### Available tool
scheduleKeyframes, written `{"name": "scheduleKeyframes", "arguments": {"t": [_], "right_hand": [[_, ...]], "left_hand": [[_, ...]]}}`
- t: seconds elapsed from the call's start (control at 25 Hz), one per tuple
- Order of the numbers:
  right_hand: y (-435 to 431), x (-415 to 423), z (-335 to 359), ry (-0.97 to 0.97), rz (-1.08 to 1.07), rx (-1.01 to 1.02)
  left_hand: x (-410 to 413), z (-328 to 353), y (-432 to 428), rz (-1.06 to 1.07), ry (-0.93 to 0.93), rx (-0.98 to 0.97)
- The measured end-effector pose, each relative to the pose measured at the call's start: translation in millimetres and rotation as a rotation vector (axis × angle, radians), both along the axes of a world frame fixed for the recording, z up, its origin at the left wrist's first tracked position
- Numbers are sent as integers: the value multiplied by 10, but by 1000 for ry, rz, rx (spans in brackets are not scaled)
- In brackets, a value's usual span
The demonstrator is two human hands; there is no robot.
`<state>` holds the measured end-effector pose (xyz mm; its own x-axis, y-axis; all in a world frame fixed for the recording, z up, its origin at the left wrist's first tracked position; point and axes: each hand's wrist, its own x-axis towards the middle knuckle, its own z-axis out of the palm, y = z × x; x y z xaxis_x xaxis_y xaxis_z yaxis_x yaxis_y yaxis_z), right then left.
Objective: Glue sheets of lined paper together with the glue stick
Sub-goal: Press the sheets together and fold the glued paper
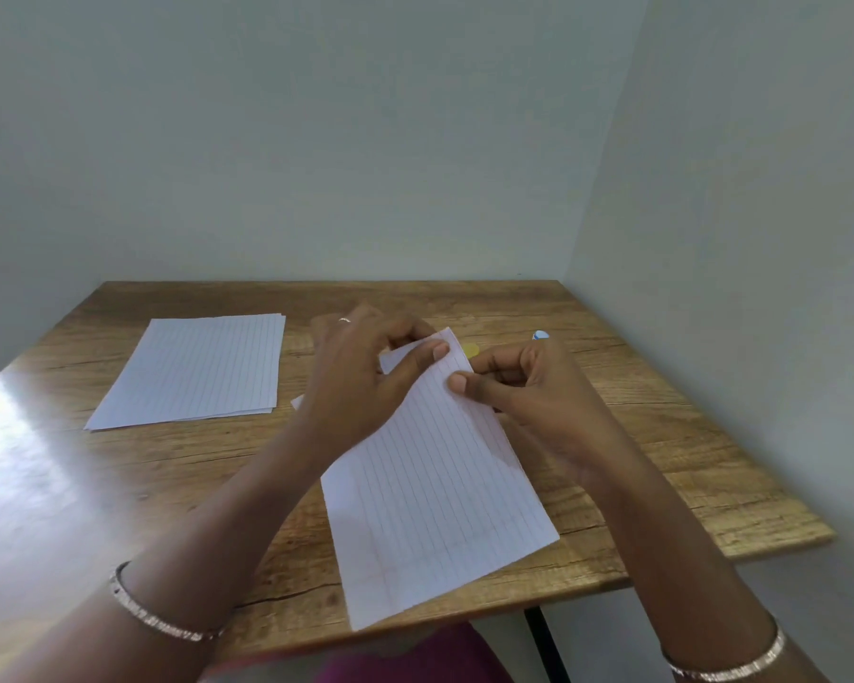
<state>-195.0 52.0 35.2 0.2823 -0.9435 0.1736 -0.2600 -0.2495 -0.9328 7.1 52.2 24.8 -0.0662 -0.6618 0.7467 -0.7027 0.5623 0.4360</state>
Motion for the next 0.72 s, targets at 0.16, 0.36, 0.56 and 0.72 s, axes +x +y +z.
{"name": "scheduleKeyframes", "arguments": {"t": [0.16, 0.36, 0.56, 0.72], "right_hand": [[20, 14, -62, -27, -51, 1], [29, -19, -39, -3, -95, 12], [15, -23, -73, 46, -156, -31], [-2, -116, -80, 69, -164, -32]], "left_hand": [[29, 12, -43, -31, 121, 54], [51, -8, -74, 0, 187, 77], [60, -22, -86, 32, 212, 125], [107, 2, -91, 63, 302, 147]]}}
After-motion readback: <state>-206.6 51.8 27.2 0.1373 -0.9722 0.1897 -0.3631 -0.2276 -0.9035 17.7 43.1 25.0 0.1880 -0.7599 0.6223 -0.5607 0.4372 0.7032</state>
